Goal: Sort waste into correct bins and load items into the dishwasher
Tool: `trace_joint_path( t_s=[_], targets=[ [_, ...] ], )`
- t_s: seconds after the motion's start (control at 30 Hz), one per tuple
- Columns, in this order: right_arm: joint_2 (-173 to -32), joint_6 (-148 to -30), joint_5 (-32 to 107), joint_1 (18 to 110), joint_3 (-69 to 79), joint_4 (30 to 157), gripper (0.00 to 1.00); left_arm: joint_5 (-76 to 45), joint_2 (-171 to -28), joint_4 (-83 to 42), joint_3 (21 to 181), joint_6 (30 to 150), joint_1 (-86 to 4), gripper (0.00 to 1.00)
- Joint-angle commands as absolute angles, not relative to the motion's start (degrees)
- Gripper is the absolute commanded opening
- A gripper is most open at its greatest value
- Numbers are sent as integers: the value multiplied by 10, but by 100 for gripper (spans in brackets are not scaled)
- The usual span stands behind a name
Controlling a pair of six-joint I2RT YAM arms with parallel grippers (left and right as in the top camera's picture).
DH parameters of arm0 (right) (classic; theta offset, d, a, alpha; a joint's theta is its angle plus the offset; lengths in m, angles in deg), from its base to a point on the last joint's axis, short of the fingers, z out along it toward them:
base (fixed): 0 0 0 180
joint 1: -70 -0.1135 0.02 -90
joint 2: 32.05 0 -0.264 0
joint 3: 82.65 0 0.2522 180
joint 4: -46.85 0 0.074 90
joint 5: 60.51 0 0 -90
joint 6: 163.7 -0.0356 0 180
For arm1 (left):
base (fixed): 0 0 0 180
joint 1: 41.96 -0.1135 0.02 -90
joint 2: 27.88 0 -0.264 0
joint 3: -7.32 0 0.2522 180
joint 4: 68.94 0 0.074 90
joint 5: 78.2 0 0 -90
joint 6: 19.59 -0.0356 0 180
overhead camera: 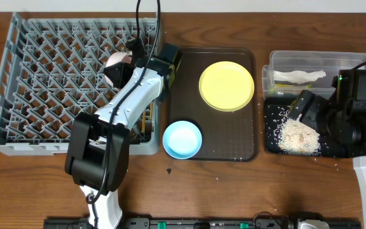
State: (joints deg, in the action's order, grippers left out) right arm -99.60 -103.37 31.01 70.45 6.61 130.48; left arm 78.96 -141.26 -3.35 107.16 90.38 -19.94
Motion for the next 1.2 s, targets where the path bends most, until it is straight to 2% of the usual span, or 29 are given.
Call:
trace_joint_path(
  t_s=[0.0,0.23,0.33,0.43,0.57,0.87,1.17],
  targets=[
    [-996,-1027,311,711,72,1306,97,707,-1412,-23,1077,914,-199,8],
    [-996,-1028,311,711,72,1302,97,709,-1412,25,1077,914,-191,9],
    [-996,-1028,311,711,72,1303,97,710,-1412,31,1077,914,-183,15],
    [-996,-1028,311,711,72,1303,97,709,-1412,31,1077,914,-172,17],
    [-996,-1028,311,711,72,1303,97,709,-1412,31,1077,914,-158,31],
    [-996,-1028,311,711,72,1303,97,706,-1412,31,1077,916,-150,35],
    [-996,-1027,311,711,72,1303,97,703,-1412,40,1077,916,-150,31]
  ],
)
